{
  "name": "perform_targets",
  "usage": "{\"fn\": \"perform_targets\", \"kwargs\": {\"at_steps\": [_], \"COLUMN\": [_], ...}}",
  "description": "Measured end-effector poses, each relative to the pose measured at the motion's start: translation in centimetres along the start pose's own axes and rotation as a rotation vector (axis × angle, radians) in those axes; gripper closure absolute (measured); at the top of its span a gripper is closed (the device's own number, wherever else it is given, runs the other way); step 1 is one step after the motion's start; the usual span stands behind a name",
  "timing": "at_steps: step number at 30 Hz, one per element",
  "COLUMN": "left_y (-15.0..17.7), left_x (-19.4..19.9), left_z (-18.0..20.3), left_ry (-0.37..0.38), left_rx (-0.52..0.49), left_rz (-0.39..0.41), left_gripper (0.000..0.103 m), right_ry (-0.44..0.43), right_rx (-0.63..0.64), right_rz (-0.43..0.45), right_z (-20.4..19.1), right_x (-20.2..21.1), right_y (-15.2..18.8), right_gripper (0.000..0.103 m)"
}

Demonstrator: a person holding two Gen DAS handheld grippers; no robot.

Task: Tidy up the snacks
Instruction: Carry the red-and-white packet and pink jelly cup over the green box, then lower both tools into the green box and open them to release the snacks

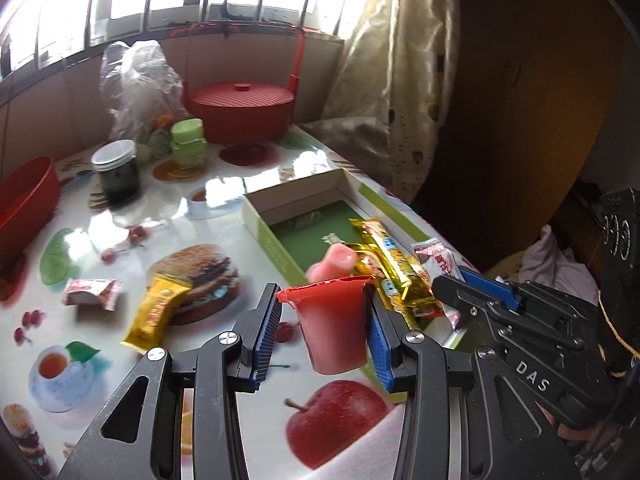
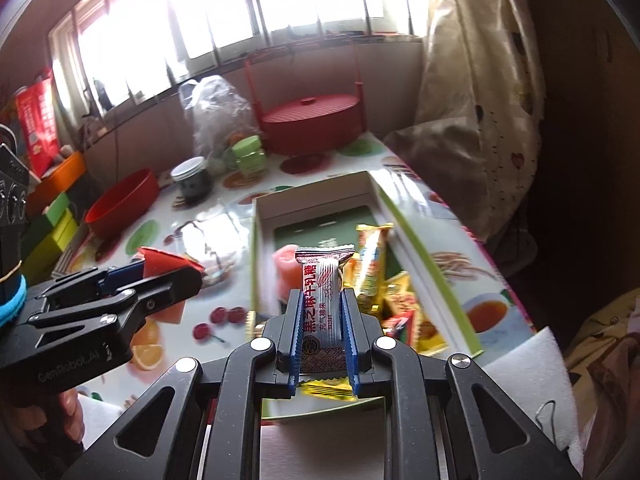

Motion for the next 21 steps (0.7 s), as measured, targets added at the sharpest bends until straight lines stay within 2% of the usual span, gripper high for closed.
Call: {"fn": "perform_targets", "kwargs": {"at_steps": [15,21], "left_y": [0.7,0.9], "left_x": [-3.0,-3.9], "left_z": [2.5,3.2], "left_ry": [0.045,0.034], "left_rx": [-0.030,-0.046], "left_rz": [-0.059,-0.077], "left_gripper": [0.061,0.061], "right_ry": [0.069,0.081], "right_rx": [-0.047,-0.049], "right_rz": [-0.020,-0.032], "right_z": [3.3,3.8], "right_x": [-1.1,-1.7], "right_y": [0.6,0.8], "right_gripper": [0.086,0.086]}}
Point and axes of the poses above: each gripper's, at about its wrist camera, not at the fingertips, and x roughly against the way its jaws point, z to its right, y to its underside, the point moved 3 cm from there along -x, roughly the way its jaws point, and after that the axes turned 4 degrees about -y, right-handed, at the moved point
